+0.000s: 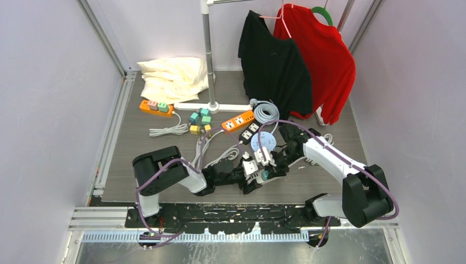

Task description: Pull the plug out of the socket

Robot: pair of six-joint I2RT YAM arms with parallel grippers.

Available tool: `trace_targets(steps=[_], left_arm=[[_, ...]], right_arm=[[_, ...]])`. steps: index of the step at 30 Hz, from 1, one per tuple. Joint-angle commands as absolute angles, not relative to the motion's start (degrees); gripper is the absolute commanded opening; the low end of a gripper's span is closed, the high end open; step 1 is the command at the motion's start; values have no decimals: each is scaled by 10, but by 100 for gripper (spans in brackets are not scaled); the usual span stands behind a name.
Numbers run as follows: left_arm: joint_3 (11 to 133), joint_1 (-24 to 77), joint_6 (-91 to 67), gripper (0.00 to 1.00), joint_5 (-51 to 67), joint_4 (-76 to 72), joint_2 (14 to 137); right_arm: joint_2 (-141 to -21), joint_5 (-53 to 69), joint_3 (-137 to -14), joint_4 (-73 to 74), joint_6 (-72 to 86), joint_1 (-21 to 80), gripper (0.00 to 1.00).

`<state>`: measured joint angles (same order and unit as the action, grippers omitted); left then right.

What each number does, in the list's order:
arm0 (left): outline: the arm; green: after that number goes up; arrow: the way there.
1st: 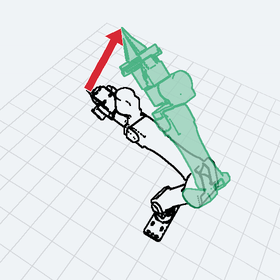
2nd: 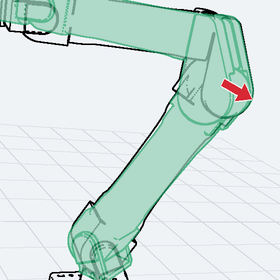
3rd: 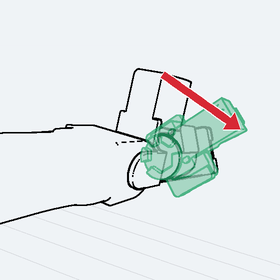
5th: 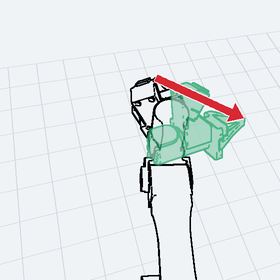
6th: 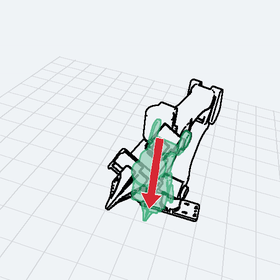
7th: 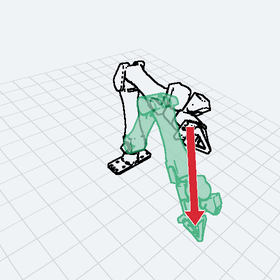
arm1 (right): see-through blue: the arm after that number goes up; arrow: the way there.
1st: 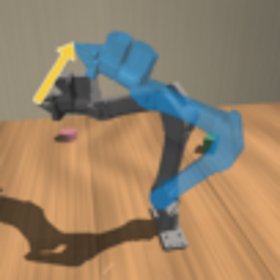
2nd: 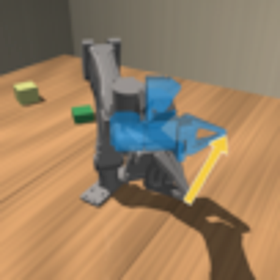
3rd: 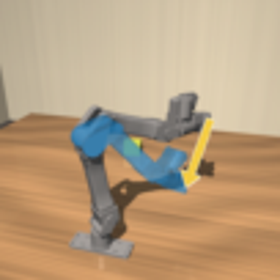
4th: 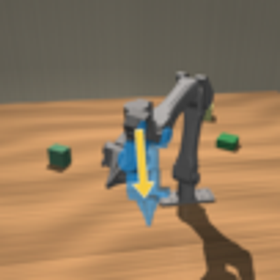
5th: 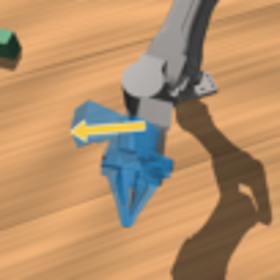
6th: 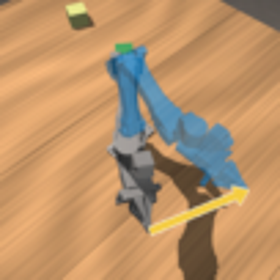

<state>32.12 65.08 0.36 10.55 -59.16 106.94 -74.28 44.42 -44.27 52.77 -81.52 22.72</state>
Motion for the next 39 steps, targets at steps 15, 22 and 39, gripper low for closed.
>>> trace_targets(steps=[15,22,39], left_arm=[[353,647,4,35,104,-575,1082],[352,646,1,0,108,-575,1079],[358,635,-10,0,126,-561,1080]], right_arm=[[-734,454,-457,572,-855,214,15],[-741,498,-458,598,-883,214,9],[-729,507,-458,621,-910,171,1]])
